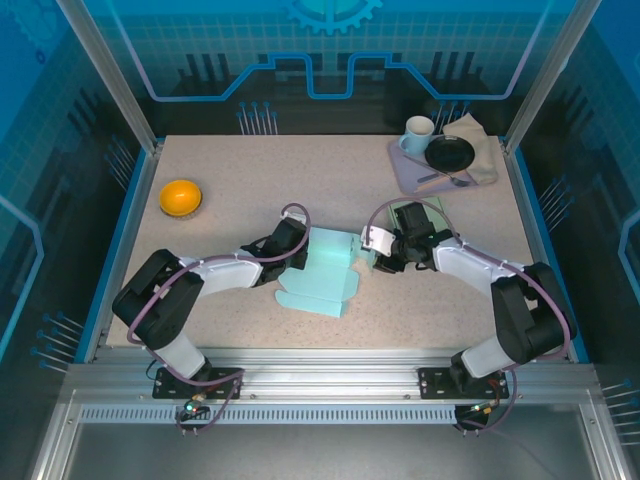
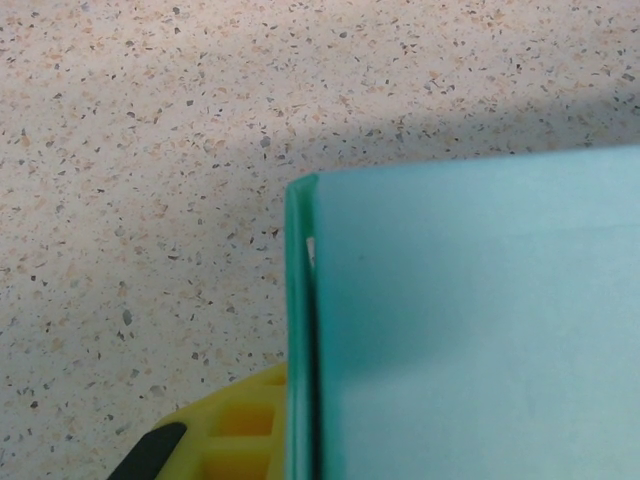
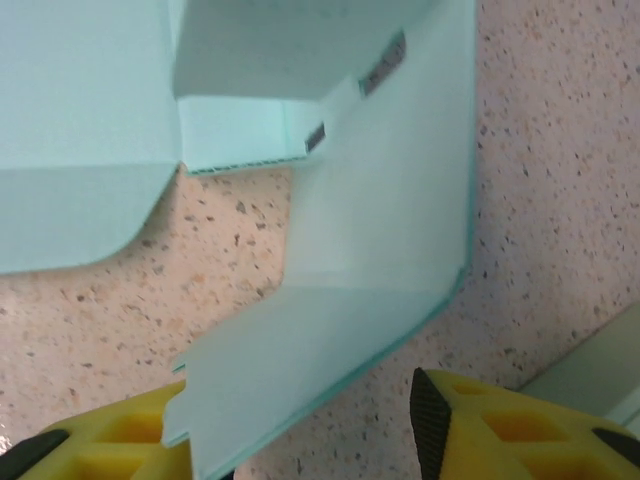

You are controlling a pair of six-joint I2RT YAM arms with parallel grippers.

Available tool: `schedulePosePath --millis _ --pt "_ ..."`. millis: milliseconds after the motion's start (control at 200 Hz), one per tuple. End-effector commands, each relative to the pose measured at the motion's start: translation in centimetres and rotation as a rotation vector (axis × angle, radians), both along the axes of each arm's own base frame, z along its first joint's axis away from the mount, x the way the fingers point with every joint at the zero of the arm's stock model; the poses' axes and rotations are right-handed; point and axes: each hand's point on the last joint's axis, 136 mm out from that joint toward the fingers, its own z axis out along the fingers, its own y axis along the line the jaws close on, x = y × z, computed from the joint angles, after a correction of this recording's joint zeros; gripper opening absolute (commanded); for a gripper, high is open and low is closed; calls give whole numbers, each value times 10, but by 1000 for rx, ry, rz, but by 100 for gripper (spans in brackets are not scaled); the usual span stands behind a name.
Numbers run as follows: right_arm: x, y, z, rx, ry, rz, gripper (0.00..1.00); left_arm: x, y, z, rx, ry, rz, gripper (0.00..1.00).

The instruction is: Fold the paper box

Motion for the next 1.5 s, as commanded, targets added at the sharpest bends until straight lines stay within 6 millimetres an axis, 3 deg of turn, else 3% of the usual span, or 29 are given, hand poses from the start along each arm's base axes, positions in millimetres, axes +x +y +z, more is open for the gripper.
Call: schedulePosePath --millis 0,380,795,1030,1256,1276,1496 --pt "2 25 13 77 -36 66 50 -1 -5 7 -19 3 -31 3" --pt "24 49 25 164 -61 -39 51 -2 -13 6 -66 15 -42 3" --pt "15 79 28 195 -75 -24 50 3 -9 5 -80 34 38 3" --pt "15 84 43 262 -79 -56 49 3 -5 1 -92 70 125 3" --pt "23 78 35 251 -59 -149 45 2 -17 4 -107 60 100 3" --pt "28 82 46 266 -80 -146 44 2 -17 4 -107 60 103 3" --pt "45 85 50 332 -76 -294 45 -4 -24 2 -148 90 150 3"
